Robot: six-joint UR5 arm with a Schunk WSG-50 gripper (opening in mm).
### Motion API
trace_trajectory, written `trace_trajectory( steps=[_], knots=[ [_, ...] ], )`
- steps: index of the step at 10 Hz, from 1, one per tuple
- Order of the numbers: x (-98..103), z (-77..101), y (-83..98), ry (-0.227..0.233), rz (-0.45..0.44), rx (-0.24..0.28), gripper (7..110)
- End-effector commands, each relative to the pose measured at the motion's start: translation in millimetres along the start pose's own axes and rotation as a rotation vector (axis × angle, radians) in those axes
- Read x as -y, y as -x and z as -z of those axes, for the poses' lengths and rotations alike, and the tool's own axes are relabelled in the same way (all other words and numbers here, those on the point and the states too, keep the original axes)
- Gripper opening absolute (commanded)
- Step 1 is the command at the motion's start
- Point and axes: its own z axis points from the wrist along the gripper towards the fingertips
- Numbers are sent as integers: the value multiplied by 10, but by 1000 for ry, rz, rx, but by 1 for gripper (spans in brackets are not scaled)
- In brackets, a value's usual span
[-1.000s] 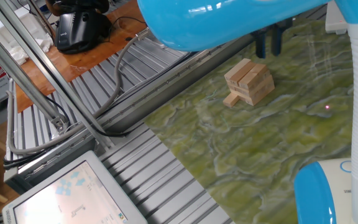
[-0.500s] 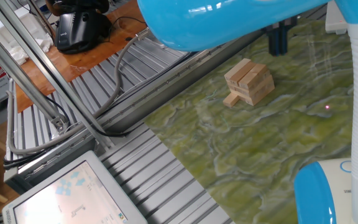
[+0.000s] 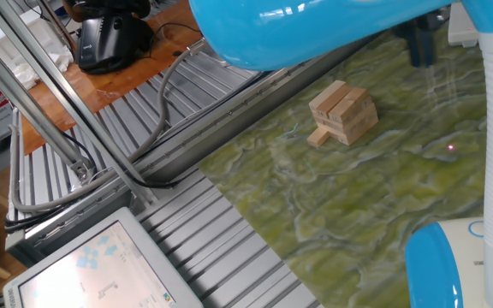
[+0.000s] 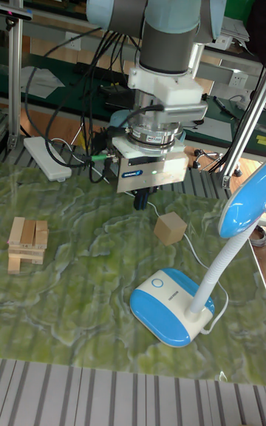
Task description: Turn on the desk lamp by pressing the button
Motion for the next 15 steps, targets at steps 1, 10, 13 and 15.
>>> trace_trajectory(
  steps=[1,10,13,15],
  knots=[
    [173,59,20,-76,-153,18,7],
    [18,-40,490,-96,252,196,7],
    [-222,-321,224,-67,381,108,7],
    [-146,-409,116,-89,380,75,7]
  ],
)
